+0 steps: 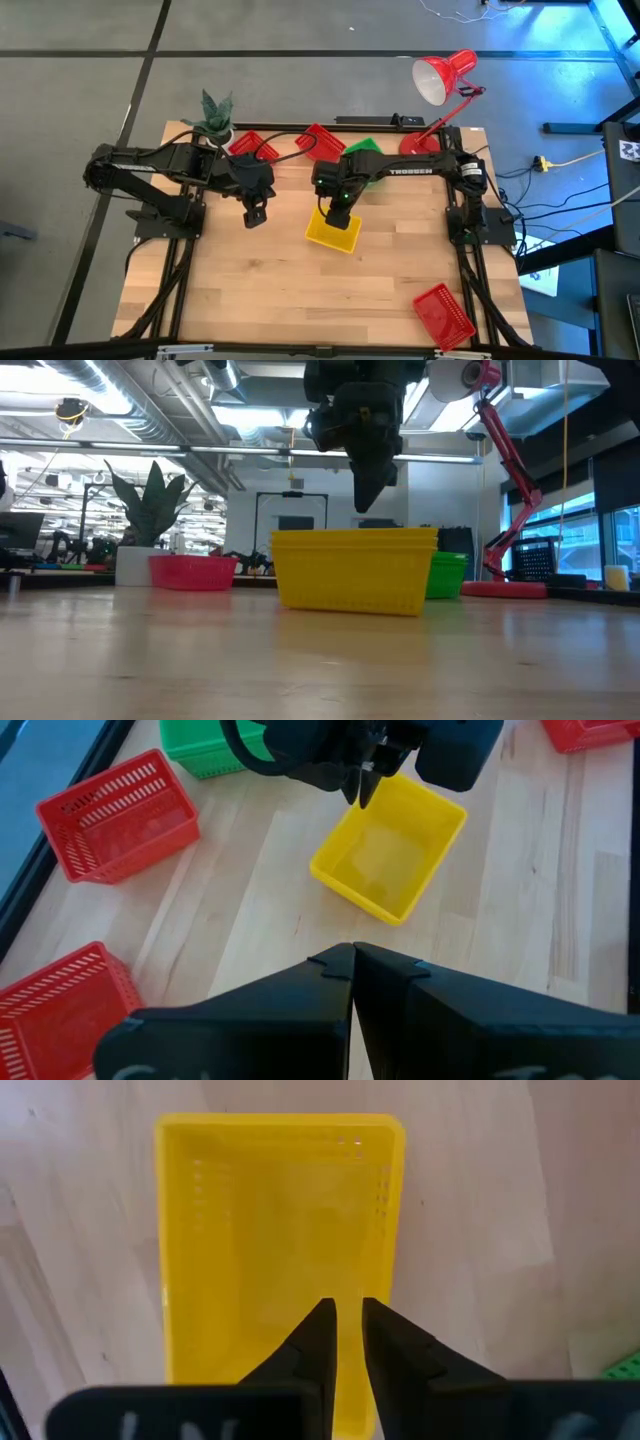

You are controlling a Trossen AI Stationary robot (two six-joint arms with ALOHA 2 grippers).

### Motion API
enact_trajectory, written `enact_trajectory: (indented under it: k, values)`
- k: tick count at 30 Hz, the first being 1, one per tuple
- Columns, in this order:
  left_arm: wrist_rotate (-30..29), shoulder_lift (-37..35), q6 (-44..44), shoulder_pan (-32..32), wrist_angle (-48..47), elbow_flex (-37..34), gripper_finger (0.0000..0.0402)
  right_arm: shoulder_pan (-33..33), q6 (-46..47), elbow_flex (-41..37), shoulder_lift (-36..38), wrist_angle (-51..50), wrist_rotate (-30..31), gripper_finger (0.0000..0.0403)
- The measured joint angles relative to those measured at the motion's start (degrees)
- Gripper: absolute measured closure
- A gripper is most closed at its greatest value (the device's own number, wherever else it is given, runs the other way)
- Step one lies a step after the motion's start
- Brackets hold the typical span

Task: Stack baskets by color
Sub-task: Stack the top left red bin on the top right red bin

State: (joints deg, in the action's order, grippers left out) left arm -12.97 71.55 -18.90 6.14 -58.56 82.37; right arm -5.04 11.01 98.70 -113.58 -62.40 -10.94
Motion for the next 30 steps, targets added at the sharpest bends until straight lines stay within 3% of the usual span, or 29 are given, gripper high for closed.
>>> enact_trajectory:
  k: [8,15,21,26,30]
  values:
    - [-2.8,0.0,-0.6,0.0,-3.1,0.0,0.0401,0.0,-0.3,5.8,0.3,-7.1,-0.4,0.0352]
    - [-6.4,0.0,-10.0,-2.2,-8.5,0.0,0.0401,3.1,-1.0,14.4,4.1,-10.6,9.0,0.0353]
    - [-7.1,0.0,-11.0,-4.3,-10.2,0.0,0.0401,5.5,-0.1,16.9,7.3,-10.8,11.5,0.0353]
    - [-6.5,1.4,-8.8,-6.0,-10.1,0.1,0.0399,6.6,0.5,17.1,9.1,-10.7,11.4,0.0353]
    - [-2.9,2.8,-10.2,-9.4,-11.0,0.2,0.0374,6.8,0.5,17.2,9.9,-10.7,11.5,0.0353]
